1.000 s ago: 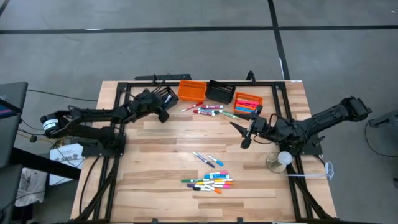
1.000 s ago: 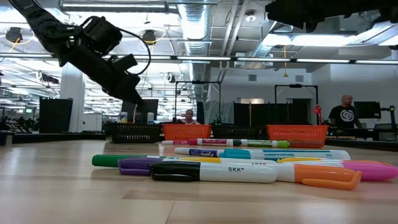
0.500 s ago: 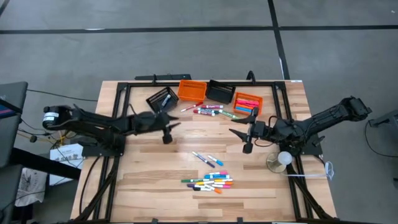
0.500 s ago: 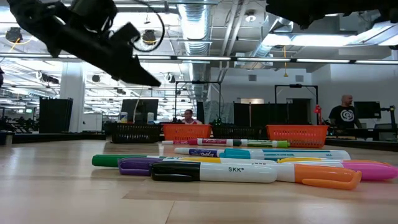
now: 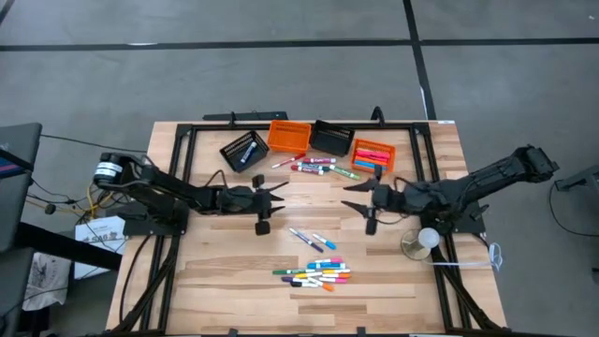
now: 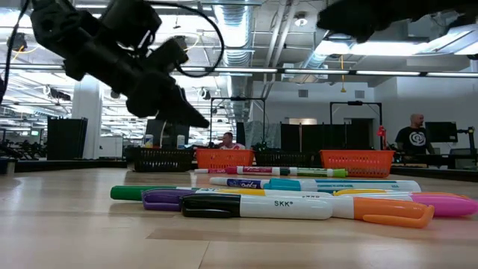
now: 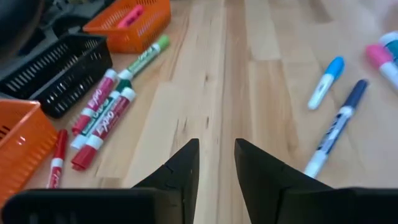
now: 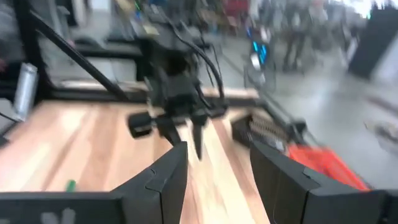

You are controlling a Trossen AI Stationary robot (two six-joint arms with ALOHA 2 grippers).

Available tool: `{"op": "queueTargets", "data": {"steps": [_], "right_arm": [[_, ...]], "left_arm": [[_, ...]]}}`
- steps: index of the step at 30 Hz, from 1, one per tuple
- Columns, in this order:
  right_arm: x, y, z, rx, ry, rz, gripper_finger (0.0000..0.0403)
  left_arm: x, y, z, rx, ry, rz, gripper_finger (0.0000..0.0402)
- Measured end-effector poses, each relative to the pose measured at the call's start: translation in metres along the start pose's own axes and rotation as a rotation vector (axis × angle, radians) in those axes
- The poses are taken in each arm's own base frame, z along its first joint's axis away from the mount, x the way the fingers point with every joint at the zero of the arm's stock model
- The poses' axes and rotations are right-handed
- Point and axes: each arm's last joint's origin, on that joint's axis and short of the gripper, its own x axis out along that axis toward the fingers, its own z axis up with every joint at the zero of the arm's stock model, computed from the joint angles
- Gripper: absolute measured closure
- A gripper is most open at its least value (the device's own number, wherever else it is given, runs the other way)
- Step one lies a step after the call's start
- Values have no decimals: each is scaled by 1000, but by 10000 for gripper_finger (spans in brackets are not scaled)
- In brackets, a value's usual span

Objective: Pick & Place Markers
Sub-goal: Put the large red marker into the left black bin

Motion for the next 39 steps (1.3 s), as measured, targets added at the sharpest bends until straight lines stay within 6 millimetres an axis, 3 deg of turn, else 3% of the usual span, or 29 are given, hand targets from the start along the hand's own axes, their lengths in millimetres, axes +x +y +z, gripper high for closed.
{"op": "queueTargets", "data": {"steps": [7,14,18,27,34,39], "right_arm": [[48,-22,-12,-26,237,-77,239],[108,-64,-28,-42,461,-46,239],[132,-88,-36,-29,565,-23,239],[165,-122,-63,-56,748,64,239],[184,-130,-87,-49,850,98,239],[194,-131,-101,-60,908,122,239]], "left_arm": [[5,0,-4,-32,25,1,298],[5,-1,-9,-20,75,-6,298],[4,-1,-14,6,125,-10,298],[8,17,-18,-24,148,48,299],[9,38,-19,-29,149,71,298],[1,52,-10,-65,84,47,298]]}}
